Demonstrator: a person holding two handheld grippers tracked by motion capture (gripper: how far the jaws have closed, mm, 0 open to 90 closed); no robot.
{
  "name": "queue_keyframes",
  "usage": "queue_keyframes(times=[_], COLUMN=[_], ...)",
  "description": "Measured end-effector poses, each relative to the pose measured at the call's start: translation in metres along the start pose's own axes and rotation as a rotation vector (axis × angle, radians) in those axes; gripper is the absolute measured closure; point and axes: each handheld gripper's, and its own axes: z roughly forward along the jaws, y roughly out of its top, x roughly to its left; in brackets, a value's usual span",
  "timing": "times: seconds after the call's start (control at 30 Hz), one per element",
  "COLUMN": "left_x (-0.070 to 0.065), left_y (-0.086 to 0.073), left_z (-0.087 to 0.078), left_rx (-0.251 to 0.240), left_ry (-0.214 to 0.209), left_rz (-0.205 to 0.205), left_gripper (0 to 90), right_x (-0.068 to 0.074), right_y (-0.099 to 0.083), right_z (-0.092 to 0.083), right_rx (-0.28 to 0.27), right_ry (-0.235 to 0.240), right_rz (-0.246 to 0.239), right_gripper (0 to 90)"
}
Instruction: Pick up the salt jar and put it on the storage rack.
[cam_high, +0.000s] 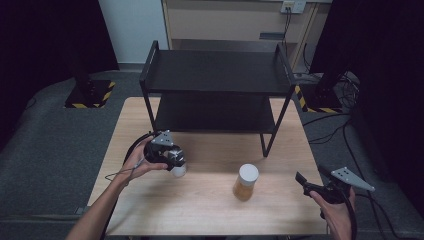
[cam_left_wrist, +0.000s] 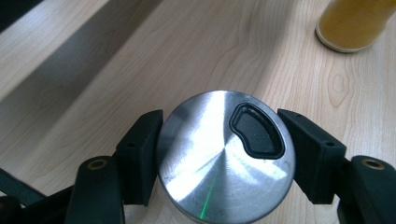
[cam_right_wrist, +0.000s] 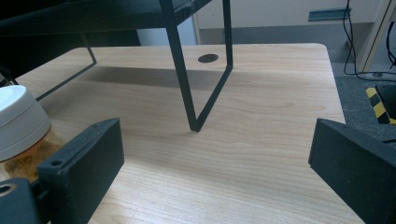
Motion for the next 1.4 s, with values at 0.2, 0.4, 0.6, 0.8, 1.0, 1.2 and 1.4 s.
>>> queue_keyframes(times=[0.2, 0.4, 0.6, 0.8, 1.0, 1.2, 1.4], left_x=[-0.001, -0.003, -0.006, -0.011, -0.011, -0.014, -0.012], left_y=[0.000, 0.010, 0.025, 0.049, 0.075, 0.103, 0.123], left_z=[0.000, -0.005, -0.023, -0.043, -0.065, -0.083, -0.102], left_rx=[-0.005, 0.013, 0.006, 0.022, 0.011, 0.012, -0.014], left_ry=[-0.008, -0.021, -0.043, -0.087, -0.158, -0.197, -0.218], left_rz=[-0.013, 0.021, 0.052, 0.099, 0.137, 0.172, 0.183], left_gripper=[33.8, 33.9, 33.9, 34.0, 34.0, 34.0, 34.0], right_x=[-0.001, -0.001, -0.002, -0.001, -0.001, -0.001, -0.002], right_y=[0.000, 0.000, 0.000, 0.000, 0.001, 0.000, 0.000], right_z=[0.001, 0.001, 0.001, 0.001, 0.001, 0.002, 0.001], right_rx=[0.002, 0.003, 0.003, 0.004, 0.005, 0.004, 0.001], right_ry=[0.006, 0.014, 0.016, 0.014, 0.017, 0.021, 0.017], right_rz=[0.005, -0.002, -0.002, -0.002, -0.003, -0.006, -0.002], right_gripper=[2.1, 1.5, 1.3, 1.3, 1.3, 1.3, 1.2])
